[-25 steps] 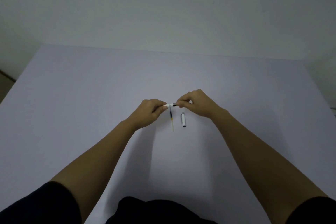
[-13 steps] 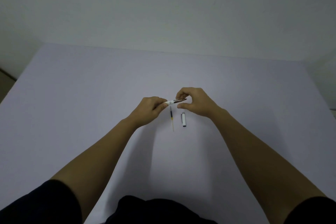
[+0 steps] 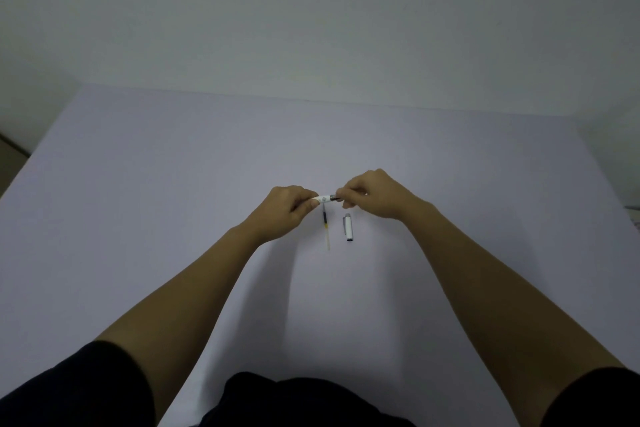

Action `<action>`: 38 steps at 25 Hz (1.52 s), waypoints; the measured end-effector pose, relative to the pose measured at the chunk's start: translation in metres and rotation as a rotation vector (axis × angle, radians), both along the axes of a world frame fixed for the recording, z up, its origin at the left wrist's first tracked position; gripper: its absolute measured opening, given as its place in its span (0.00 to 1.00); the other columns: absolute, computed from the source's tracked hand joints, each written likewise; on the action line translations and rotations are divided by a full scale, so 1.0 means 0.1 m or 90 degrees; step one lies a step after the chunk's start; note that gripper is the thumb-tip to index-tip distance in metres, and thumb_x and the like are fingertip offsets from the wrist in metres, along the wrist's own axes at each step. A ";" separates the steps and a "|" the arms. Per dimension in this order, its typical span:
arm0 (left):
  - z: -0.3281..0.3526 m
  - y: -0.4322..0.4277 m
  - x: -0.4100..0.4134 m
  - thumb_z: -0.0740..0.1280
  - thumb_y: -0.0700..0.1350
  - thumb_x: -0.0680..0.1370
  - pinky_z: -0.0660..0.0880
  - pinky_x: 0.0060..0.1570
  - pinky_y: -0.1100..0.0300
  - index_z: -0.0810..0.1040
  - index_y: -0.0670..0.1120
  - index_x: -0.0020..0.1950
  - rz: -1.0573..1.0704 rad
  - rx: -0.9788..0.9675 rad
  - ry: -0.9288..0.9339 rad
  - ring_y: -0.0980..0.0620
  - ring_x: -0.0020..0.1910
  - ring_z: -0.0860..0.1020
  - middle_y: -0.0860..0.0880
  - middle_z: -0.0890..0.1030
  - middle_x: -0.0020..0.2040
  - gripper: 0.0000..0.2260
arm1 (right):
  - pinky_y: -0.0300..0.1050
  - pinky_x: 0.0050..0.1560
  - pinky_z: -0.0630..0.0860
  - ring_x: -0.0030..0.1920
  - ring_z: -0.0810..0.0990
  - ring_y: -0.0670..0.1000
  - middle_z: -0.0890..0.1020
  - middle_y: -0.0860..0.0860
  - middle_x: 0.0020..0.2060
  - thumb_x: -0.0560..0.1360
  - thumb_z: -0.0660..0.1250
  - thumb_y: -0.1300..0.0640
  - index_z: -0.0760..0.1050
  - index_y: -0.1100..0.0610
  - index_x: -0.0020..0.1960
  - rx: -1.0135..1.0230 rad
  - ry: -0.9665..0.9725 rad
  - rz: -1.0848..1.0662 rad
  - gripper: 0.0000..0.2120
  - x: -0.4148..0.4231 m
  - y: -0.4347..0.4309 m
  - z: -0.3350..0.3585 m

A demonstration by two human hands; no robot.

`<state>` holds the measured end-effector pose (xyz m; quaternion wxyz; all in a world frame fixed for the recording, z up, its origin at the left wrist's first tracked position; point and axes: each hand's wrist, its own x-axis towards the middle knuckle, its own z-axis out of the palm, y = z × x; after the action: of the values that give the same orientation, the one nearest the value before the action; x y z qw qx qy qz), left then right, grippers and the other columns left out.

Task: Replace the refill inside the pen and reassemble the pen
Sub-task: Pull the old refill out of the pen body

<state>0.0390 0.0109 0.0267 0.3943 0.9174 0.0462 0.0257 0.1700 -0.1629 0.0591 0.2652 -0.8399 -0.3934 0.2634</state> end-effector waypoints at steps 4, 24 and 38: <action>0.00 -0.02 0.01 0.60 0.49 0.79 0.68 0.36 0.62 0.80 0.45 0.51 0.010 0.002 -0.002 0.46 0.38 0.76 0.43 0.80 0.38 0.12 | 0.37 0.50 0.73 0.47 0.79 0.45 0.82 0.47 0.44 0.70 0.72 0.55 0.79 0.54 0.48 0.097 0.004 0.000 0.07 0.00 -0.01 0.02; -0.01 0.00 -0.04 0.59 0.51 0.79 0.64 0.32 0.65 0.78 0.41 0.45 0.038 -0.020 -0.005 0.46 0.34 0.73 0.40 0.77 0.35 0.15 | 0.29 0.46 0.71 0.46 0.78 0.40 0.81 0.46 0.43 0.69 0.72 0.52 0.79 0.51 0.49 0.088 0.027 -0.032 0.10 -0.04 0.02 0.08; 0.02 -0.01 -0.04 0.59 0.49 0.79 0.65 0.32 0.65 0.77 0.41 0.46 0.041 -0.038 -0.008 0.48 0.33 0.71 0.39 0.77 0.36 0.14 | 0.41 0.47 0.74 0.45 0.80 0.48 0.84 0.51 0.42 0.72 0.70 0.56 0.80 0.54 0.45 0.078 0.015 -0.065 0.03 0.00 0.00 0.08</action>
<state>0.0347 0.0096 0.0285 0.4204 0.9033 0.0741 0.0427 0.1700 -0.1626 0.0669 0.3340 -0.8380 -0.3622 0.2347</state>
